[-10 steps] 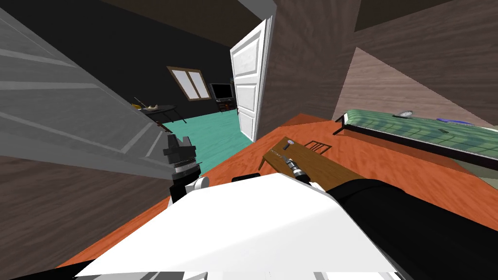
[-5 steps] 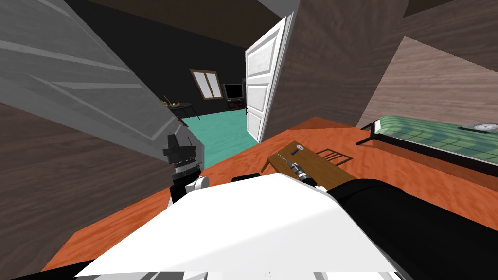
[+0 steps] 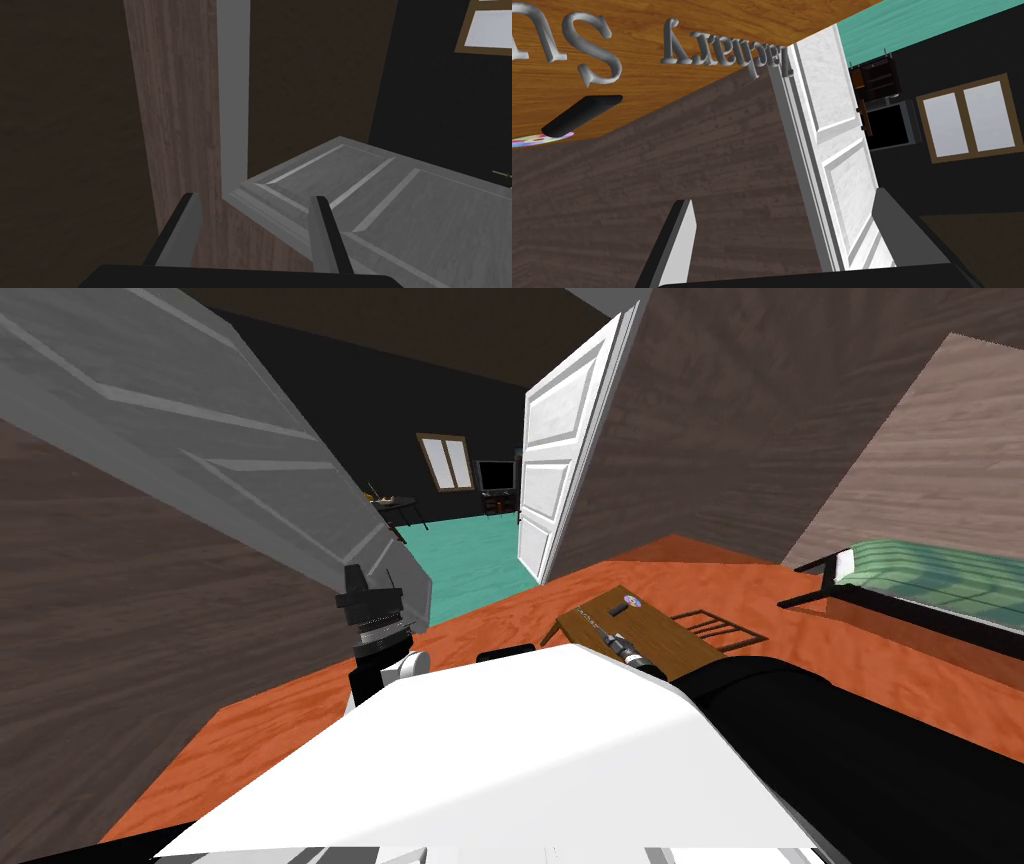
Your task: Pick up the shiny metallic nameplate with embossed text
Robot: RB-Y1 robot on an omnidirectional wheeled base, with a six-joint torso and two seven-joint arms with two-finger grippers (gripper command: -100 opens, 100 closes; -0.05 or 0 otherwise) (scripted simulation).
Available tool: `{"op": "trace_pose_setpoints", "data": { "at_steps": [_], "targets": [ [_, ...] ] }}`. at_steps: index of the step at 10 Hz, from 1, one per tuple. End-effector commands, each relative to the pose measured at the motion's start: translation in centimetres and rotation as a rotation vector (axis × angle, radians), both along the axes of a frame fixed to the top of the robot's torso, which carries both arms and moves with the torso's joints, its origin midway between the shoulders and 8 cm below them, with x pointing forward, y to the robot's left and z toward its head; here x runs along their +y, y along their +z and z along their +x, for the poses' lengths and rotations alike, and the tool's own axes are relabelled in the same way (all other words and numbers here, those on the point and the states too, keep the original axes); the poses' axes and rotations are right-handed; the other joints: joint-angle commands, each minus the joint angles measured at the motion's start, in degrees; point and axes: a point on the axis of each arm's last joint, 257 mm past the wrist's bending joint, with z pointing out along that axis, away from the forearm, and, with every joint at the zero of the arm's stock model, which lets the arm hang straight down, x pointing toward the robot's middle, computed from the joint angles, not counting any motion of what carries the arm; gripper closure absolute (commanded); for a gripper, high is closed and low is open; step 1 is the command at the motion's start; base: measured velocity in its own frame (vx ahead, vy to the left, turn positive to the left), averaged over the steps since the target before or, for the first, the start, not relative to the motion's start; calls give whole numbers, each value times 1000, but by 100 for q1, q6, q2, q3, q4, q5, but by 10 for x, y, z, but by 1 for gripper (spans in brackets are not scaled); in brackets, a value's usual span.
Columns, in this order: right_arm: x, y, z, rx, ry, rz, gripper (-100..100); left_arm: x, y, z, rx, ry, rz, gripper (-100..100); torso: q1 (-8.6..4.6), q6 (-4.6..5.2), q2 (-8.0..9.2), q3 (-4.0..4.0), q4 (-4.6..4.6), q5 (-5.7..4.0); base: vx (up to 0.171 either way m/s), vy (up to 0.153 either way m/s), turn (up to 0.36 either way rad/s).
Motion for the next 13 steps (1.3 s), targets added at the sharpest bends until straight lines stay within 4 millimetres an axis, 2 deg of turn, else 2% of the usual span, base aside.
{"op": "trace_pose_setpoints", "data": {
  "at_steps": [1,2,7,9,10,11,13],
  "targets": [
    [-8,-10,-13,38,-5,-16,-100,0,0,0,0,0,0,0,0,0,0,0,0,0,4,-18,193],
    [-19,-18,-31,91,4,-49,-100,0,0,0,0,0,0,0,-4,9,0,-1,-1,-2,5,-19,334],
    [-40,-41,-81,223,8,-94,-100,0,0,0,0,0,0,0,-7,3,-3,-2,-1,-2,7,-24,215],
    [-52,-54,-121,323,22,-118,-100,0,0,0,0,0,0,0,-7,4,-3,-2,-1,-2,9,-34,342],
    [-51,-55,-122,331,32,-123,-100,0,0,0,0,0,0,0,-15,5,-5,-3,-2,-2,13,-48,125],
    [-55,-61,-141,378,43,-128,-100,0,0,0,0,0,0,0,-13,12,-5,-4,-2,-4,7,-34,255],
    [-54,-61,-141,381,46,-130,-100,0,0,0,0,0,0,0,-8,12,-5,-3,-2,-3,5,-21,39]
  ]
}}
